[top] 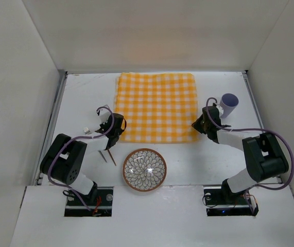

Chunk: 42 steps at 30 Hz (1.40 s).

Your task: Set the dinner table for one person

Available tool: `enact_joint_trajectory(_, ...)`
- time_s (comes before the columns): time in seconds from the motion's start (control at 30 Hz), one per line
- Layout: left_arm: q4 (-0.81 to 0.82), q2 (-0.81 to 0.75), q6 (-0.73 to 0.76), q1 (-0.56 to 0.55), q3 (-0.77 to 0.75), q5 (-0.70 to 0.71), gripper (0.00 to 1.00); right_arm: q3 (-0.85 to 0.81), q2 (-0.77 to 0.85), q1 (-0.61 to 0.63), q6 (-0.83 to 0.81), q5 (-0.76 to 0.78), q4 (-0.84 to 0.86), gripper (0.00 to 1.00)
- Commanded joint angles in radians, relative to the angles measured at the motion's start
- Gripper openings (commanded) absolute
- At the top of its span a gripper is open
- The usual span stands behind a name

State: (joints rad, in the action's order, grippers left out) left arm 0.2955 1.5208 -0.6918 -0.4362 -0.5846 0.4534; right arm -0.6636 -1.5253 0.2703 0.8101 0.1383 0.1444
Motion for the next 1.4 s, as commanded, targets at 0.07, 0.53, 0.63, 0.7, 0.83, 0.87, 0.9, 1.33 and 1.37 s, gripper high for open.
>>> enact_joint_trajectory(0.07,0.028,0.022,-0.026,-0.011,-0.02,0.002,0.07,-0.014,-0.012,0.01,0.009,-0.023,0.067,0.05)
enact_joint_trajectory(0.53,-0.035,-0.142,-0.068,-0.045,0.103,0.019,0.07,0.045,0.091,0.011,0.004,0.023,0.031,0.11)
enact_joint_trajectory(0.63,-0.048,-0.174,-0.058,-0.04,0.108,0.033,0.13,0.058,0.114,0.025,0.003,0.023,0.029,0.17)
enact_joint_trajectory(0.7,-0.048,-0.195,-0.051,-0.031,0.108,0.039,0.2,0.071,0.135,0.036,0.003,0.023,0.029,0.29)
enact_joint_trajectory(0.83,-0.068,-0.253,-0.043,-0.038,0.1,0.044,0.34,0.101,0.224,0.037,-0.015,0.066,0.006,0.53)
enact_joint_trajectory(0.87,-0.076,-0.269,-0.041,-0.042,0.1,0.047,0.35,0.102,0.258,0.037,-0.029,0.093,-0.012,0.57)
enact_joint_trajectory(0.9,-0.085,-0.29,-0.041,-0.052,0.097,0.047,0.35,0.102,0.295,0.043,-0.049,0.122,-0.032,0.61)
enact_joint_trajectory(1.33,-0.039,-0.343,0.005,-0.143,0.098,0.042,0.35,0.074,0.395,0.624,-0.175,-0.035,-0.282,0.71)
enact_joint_trajectory(1.37,-0.029,-0.317,0.005,-0.144,0.106,0.033,0.35,0.087,0.396,0.654,-0.161,-0.043,-0.281,0.71)
